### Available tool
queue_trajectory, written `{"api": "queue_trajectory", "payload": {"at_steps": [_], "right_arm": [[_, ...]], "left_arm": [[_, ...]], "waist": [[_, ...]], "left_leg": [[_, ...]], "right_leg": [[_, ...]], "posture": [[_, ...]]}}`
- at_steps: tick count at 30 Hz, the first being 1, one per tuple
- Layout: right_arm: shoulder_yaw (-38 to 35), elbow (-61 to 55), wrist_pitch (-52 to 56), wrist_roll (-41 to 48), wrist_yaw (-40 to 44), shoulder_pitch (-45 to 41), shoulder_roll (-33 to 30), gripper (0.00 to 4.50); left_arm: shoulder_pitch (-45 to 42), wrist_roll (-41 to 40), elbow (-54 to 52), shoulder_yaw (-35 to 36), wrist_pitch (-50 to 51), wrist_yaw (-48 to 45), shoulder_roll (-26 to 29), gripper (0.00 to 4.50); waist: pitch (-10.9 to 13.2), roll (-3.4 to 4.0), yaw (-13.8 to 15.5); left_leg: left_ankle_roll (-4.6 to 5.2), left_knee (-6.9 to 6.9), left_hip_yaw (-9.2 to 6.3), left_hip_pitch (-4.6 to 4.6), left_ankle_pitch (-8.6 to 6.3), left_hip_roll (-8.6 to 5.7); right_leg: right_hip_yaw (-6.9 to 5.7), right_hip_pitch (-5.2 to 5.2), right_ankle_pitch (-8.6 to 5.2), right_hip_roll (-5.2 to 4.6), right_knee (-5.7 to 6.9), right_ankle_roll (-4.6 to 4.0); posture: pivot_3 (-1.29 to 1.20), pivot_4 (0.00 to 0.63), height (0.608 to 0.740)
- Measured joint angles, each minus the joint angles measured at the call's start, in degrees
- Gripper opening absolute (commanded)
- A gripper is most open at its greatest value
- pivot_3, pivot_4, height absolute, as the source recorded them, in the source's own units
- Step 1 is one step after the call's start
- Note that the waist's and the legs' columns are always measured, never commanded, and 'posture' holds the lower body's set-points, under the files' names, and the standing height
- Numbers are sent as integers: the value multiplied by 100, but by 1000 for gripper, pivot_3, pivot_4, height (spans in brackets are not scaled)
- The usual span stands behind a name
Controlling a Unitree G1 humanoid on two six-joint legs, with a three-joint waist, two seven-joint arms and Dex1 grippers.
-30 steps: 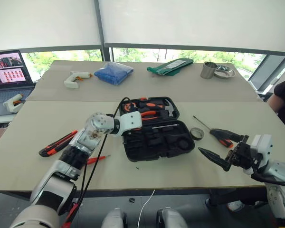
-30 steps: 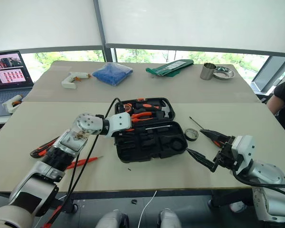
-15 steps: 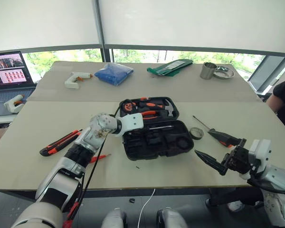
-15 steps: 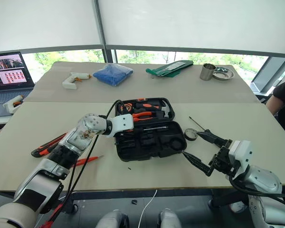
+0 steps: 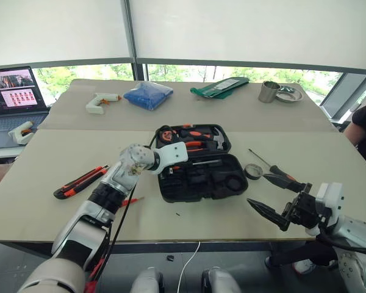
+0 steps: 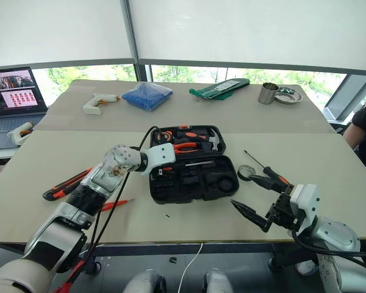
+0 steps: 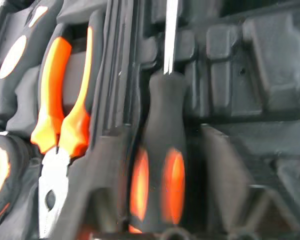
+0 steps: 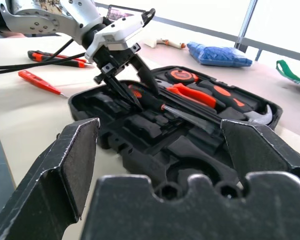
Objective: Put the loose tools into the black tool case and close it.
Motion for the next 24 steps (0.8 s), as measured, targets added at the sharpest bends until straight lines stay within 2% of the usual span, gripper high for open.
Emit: {"api": "queue_trajectory", "payload": {"at_steps": [4,8,9,10,15,24], "right_arm": [[61,-86,105,103,1,39,9,4500],[104,-125,179,117,0,180,18,4500],[113,-125,183,117,-2,189,33,4500],[122,-131,183,117,-4,191,53,4500],[148,-151,185,117,-13,192,80,4500],[147,-157,186,115,-94,262,81,4500]], "left_arm": [[206,-393,-360,314,-259,73,-139,3401],[514,-663,-443,621,-353,258,-238,2456],[568,-754,-422,685,-326,292,-295,1951],[600,-818,-380,740,-277,325,-365,1863],[611,-949,235,852,-272,575,-697,137],[510,-807,649,840,-173,1039,-930,62]], "waist": [[0,0,-6],[0,0,-15],[0,0,-13],[0,0,-13],[0,0,-7],[0,0,-8]], "left_leg": [[4,0,1,-1,-3,0],[5,0,3,2,-3,-1],[5,2,3,2,-3,-1],[5,7,3,1,-3,0],[12,29,1,-6,-8,0],[15,31,1,-3,-10,0]], "right_leg": [[3,-1,0,0,0,-1],[7,0,0,1,2,0],[7,0,0,1,3,1],[7,0,-1,1,4,2],[7,4,-1,3,8,5],[8,7,0,2,8,6]], "posture": [[0,150,740],[0,150,740],[0,150,740],[0,150,740],[0,150,740],[0,150,740]]}}
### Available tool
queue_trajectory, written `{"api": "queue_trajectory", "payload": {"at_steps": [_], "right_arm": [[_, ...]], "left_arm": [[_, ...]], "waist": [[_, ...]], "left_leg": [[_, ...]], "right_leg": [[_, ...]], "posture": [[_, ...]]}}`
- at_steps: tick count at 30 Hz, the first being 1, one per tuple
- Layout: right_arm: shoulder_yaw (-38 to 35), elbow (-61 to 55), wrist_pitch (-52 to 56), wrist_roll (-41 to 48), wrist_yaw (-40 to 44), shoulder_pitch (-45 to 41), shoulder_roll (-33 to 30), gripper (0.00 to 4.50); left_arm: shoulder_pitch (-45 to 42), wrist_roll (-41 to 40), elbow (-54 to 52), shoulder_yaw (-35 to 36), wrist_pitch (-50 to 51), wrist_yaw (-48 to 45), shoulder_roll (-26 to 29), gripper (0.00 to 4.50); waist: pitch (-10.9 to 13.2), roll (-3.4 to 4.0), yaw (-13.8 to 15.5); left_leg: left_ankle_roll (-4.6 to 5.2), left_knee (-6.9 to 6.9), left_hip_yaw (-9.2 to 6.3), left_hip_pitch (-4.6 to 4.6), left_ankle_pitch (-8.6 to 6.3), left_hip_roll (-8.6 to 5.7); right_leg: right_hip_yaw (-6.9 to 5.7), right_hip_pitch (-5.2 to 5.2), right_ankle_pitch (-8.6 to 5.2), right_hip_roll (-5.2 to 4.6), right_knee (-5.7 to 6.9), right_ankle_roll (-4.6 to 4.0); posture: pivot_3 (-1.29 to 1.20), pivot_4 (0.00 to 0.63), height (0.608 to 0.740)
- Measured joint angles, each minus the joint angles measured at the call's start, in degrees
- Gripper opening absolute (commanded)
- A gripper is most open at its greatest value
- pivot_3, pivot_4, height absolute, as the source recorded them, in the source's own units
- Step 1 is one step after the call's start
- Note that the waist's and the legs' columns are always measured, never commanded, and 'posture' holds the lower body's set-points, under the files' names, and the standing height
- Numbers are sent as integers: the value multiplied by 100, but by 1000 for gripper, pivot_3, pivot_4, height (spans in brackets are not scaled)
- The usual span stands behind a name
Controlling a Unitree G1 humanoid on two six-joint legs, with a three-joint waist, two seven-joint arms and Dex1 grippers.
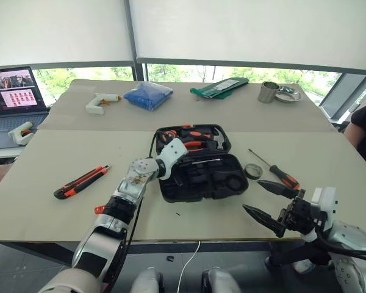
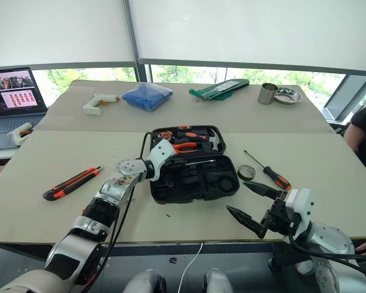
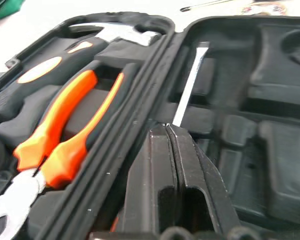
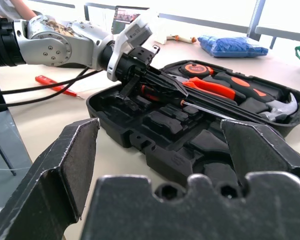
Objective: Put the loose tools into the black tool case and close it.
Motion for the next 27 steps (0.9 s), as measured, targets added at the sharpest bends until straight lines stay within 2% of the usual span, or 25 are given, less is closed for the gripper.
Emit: {"api": "queue_trajectory", "payload": {"at_steps": [7,11,12,13,16,20,21,23,24,27], "right_arm": [[-2,-4,0,0,-59,21,0,4500],[-17,-4,-4,-11,-136,13,37,4500],[-37,-3,-13,-17,-170,13,54,4500],[-97,3,-45,-30,-206,14,60,4500],[-482,114,-222,-63,-306,46,59,4500],[-1231,752,-671,-236,-339,368,50,4500],[-1361,929,-776,-295,-338,449,50,4500],[-1629,1333,-1022,-434,-353,609,56,4500],[-1757,1544,-1157,-486,-367,685,69,4500],[-2083,2225,-1508,-691,-413,1021,112,4500]], "left_arm": [[-75,31,28,-17,566,73,-156,62],[45,-64,23,107,327,91,-252,62],[128,-168,25,206,169,93,-283,566],[246,-313,24,326,-44,60,-312,780],[450,-760,-120,566,-661,-299,-273,1851],[624,-1724,-1068,1147,-1230,-1396,353,3239],[710,-1896,-1274,1240,-1279,-1625,524,3725],[1020,-2142,-1636,1350,-1282,-2053,959,4350],[1236,-2236,-1789,1390,-1255,-2239,1208,4440],[2063,-2579,-2104,1722,-1087,-2702,1876,4440]], "waist": [[-11,3,6],[-15,4,9],[-15,4,9],[-15,4,11],[-13,1,8],[-15,4,-2],[-17,7,-10],[-21,16,-24],[-22,18,-36],[-21,22,-35]], "left_leg": [[0,2,-2,20,-1,0],[1,0,-4,25,-2,4],[1,0,-4,22,-2,6],[1,1,-5,9,-2,5],[2,2,-2,-13,-2,3],[7,-4,6,-6,-7,2],[8,-5,8,0,-9,2],[9,-6,14,6,-12,2],[9,-6,16,10,-12,3],[8,-5,15,10,-12,13]], "right_leg": [[1,22,-2,-1,-1,1],[1,27,-3,-3,-4,1],[1,23,-3,-4,-3,1],[2,10,-2,-6,-2,1],[5,-9,5,-4,-2,-4],[6,-7,15,-1,-3,-26],[11,-4,14,-1,-3,-26],[19,-2,7,-1,-3,-17],[22,-2,-7,1,-3,6],[22,-5,-29,-1,-1,-26]], "posture": [[0,150,740],[0,150,740],[0,150,740],[0,150,740],[0,150,740],[0,150,740],[0,150,740],[0,150,740],[0,150,740],[0,150,740]]}}
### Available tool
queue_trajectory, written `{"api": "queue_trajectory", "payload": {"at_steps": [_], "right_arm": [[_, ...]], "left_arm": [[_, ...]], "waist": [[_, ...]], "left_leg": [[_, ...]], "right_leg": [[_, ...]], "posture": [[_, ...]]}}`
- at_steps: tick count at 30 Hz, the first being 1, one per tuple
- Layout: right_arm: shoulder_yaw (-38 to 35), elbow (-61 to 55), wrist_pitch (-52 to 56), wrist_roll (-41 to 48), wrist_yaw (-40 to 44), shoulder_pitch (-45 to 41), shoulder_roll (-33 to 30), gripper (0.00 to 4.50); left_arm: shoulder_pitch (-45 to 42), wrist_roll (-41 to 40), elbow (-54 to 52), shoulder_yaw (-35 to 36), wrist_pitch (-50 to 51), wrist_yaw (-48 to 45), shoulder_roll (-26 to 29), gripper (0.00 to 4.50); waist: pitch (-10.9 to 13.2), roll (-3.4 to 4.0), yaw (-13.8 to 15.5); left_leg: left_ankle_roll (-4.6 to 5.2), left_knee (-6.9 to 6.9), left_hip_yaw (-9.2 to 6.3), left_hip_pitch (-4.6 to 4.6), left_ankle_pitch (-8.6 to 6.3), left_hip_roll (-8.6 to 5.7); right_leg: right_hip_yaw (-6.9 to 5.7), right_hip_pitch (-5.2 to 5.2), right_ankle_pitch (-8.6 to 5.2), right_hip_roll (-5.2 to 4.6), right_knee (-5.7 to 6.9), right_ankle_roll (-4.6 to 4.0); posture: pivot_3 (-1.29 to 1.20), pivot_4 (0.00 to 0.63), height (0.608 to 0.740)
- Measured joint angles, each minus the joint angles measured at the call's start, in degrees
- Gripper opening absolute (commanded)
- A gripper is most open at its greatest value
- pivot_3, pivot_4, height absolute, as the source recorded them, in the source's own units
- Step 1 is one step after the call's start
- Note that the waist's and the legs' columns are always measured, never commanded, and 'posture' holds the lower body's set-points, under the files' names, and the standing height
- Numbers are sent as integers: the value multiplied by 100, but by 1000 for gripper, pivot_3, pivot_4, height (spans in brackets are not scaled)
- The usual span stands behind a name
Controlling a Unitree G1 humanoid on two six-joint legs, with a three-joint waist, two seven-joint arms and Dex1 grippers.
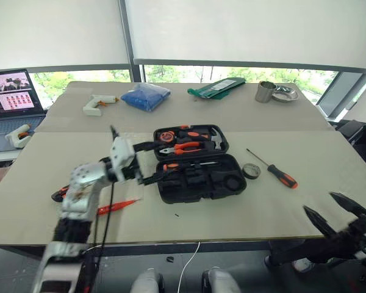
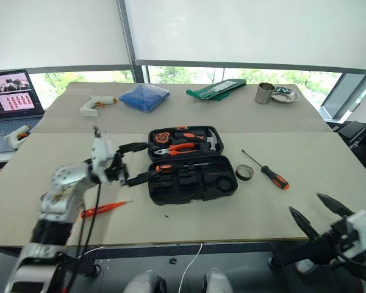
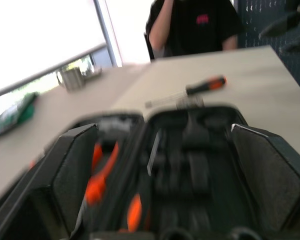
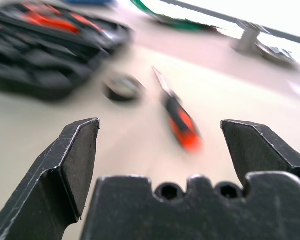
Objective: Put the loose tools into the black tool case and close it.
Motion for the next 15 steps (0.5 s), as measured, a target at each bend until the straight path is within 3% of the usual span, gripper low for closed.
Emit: {"api": "queue_trajectory", "payload": {"at_steps": [3,10,15], "right_arm": [[-55,328,-195,-130,-4,278,115,4500],[-40,399,-298,-231,-211,462,298,4500],[221,139,53,-226,-379,-193,-51,4500]], "left_arm": [[832,-252,-271,485,-77,-311,517,4440],[2363,-700,-336,1556,-483,-740,880,4440],[2805,-1223,-1120,1785,-28,-671,904,4440]], "waist": [[1,9,-13],[0,39,-19],[13,63,-3]], "left_leg": [[-1,-1,0,4,-1,5],[-47,-3,0,4,-29,6],[-49,0,11,1,-30,-3]], "right_leg": [[4,-1,-1,-6,0,-1],[4,-10,-1,-22,-1,0],[11,-11,-1,-34,-3,2]], "posture": [[0,150,740],[0,150,740],[0,150,740]]}}
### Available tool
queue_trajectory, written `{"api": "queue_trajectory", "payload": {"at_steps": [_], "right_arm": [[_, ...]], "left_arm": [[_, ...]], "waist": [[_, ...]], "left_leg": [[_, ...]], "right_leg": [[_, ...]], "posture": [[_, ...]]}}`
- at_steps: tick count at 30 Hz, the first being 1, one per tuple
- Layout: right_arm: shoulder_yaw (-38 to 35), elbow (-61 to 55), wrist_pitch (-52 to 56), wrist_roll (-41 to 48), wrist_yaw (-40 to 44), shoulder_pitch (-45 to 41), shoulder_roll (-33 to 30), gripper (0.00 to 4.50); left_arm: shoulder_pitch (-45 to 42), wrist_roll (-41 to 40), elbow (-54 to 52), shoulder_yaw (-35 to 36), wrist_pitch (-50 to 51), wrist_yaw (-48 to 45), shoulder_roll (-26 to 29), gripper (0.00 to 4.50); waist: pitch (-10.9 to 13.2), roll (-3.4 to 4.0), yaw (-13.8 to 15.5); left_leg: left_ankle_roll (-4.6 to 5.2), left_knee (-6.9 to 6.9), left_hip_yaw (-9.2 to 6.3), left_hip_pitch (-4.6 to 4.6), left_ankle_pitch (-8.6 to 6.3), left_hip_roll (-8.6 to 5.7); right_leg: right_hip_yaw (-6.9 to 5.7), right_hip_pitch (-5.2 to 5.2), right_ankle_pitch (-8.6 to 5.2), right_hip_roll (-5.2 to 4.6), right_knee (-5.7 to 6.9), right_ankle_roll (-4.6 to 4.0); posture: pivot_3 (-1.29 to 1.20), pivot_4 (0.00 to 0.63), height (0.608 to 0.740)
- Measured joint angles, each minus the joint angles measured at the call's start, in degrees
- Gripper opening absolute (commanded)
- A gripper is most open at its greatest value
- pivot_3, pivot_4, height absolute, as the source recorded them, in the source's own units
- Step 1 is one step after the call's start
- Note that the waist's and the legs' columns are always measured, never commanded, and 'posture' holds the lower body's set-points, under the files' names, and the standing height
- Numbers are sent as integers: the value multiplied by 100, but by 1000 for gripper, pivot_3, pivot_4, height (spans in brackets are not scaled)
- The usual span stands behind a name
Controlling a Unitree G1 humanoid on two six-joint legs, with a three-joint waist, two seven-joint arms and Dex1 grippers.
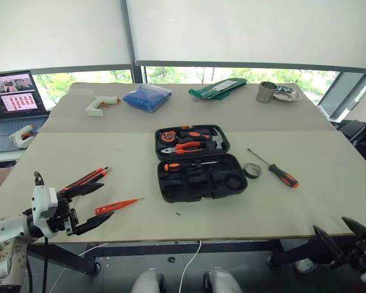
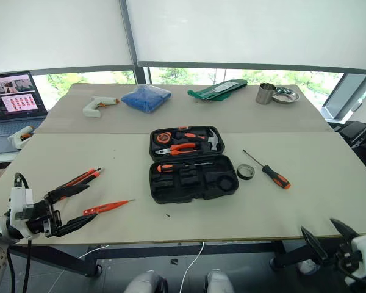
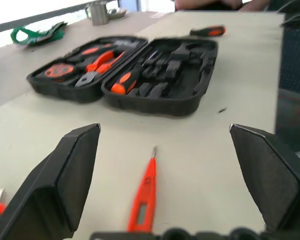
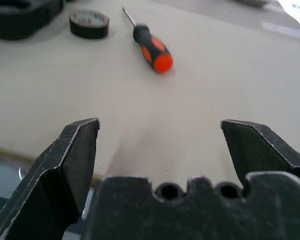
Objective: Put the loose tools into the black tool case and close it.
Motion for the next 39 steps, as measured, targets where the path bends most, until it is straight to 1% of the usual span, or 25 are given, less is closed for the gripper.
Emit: {"api": "queue_trajectory", "payload": {"at_steps": [2,5,8,10,12,15,17,20,21,22,24,28,29,31,34,36,39], "right_arm": [[91,-71,253,0,-5,-367,-333,4500],[460,54,1019,-80,95,-1179,-1116,4500],[1326,659,2144,-590,181,-2202,-1957,4500],[1763,1121,2498,-843,360,-2825,-2125,4500],[2256,1588,2661,-1106,600,-3374,-2151,4500],[2665,2111,2673,-1346,784,-3819,-2088,4500],[2944,2516,2658,-1527,950,-4277,-1968,4500],[3140,2862,2614,-1644,1067,-4626,-1856,3747],[3185,3035,2559,-1707,1066,-4765,-1788,3380],[3208,3183,2499,-1758,1034,-4878,-1725,3209],[3220,3434,2375,-1810,997,-5028,-1627,2402],[3203,3725,2330,-1859,968,-5156,-1592,1088],[3190,3743,2326,-1857,955,-5156,-1593,1009],[3063,3747,2283,-1827,934,-5110,-1599,1011],[2540,3329,1928,-1488,1077,-4812,-1682,1011],[2250,2732,1613,-1244,1267,-4709,-1729,1011],[2248,1847,1314,-1094,1627,-4783,-1844,1011]], "left_arm": [[57,-112,-266,-32,144,11,-7,4440],[140,-246,-606,-132,374,119,-84,4440],[203,-338,-948,-266,528,248,-230,4440],[193,-345,-1074,-394,568,313,-292,4440],[144,-347,-1141,-449,575,397,-324,4440],[118,-347,-1153,-479,576,468,-332,4440],[70,-343,-1149,-528,575,512,-347,4440],[34,-337,-1147,-593,572,551,-363,4500],[38,-335,-1147,-606,572,555,-372,4500],[33,-334,-1148,-627,570,561,-381,4500],[30,-330,-1148,-679,570,570,-398,4500],[15,-327,-1148,-739,570,602,-403,4500],[6,-327,-1148,-746,570,611,-402,4500],[-36,-328,-1150,-757,570,648,-414,4500],[-67,-337,-1180,-752,570,752,-446,4500],[-70,-339,-1190,-748,570,814,-468,4500],[-78,-339,-1191,-746,570,895,-492,4500]], "waist": [[-2,10,1],[-2,14,-8],[-2,13,-24],[-2,12,-24],[-1,10,2],[0,10,25],[0,10,11],[1,9,0],[1,8,-5],[1,9,-10],[1,9,-14],[1,9,-8],[1,9,-9],[1,9,-8],[2,12,4],[4,14,-33],[5,15,-108]], "left_leg": [[0,0,4,2,0,-1],[8,-2,3,3,5,-3],[49,-4,0,-3,29,0],[49,-6,0,-6,27,-5],[50,-8,-4,-11,26,-5],[54,-12,1,-14,24,-8],[56,-9,3,-15,22,-8],[57,-5,3,-14,22,-6],[57,-5,3,-13,22,-6],[57,-5,3,-12,22,-6],[57,-6,3,-13,22,-7],[57,-6,4,-15,22,-5],[57,-5,4,-14,22,-5],[57,-5,4,-15,22,-5],[58,-6,4,-15,21,-4],[57,-6,5,-14,21,-3],[56,-7,3,-5,21,3]], "right_leg": [[2,2,0,1,0,1],[2,3,2,13,3,-1],[2,-2,0,27,0,-5],[4,-4,-3,36,-2,-10],[-4,-4,-6,42,-2,-11],[-2,-5,-5,38,-4,-11],[2,-4,-7,36,-11,-4],[3,0,-6,36,-11,-2],[3,0,-6,36,-11,-2],[3,0,-6,37,-11,-2],[1,0,-6,37,-10,-2],[1,0,-3,36,-10,-5],[1,0,-4,36,-10,-5],[1,-1,-4,34,-10,-4],[3,-2,4,34,-9,12],[4,-2,13,38,-9,29],[2,0,14,46,-6,30]], "posture": [[0,150,740],[0,150,740],[0,150,740],[0,150,740],[0,150,740],[0,150,740],[0,150,740],[0,150,740],[0,150,740],[0,150,740],[0,150,740],[0,150,740],[0,150,740],[0,150,740],[0,150,740],[0,150,740],[0,150,740]]}}
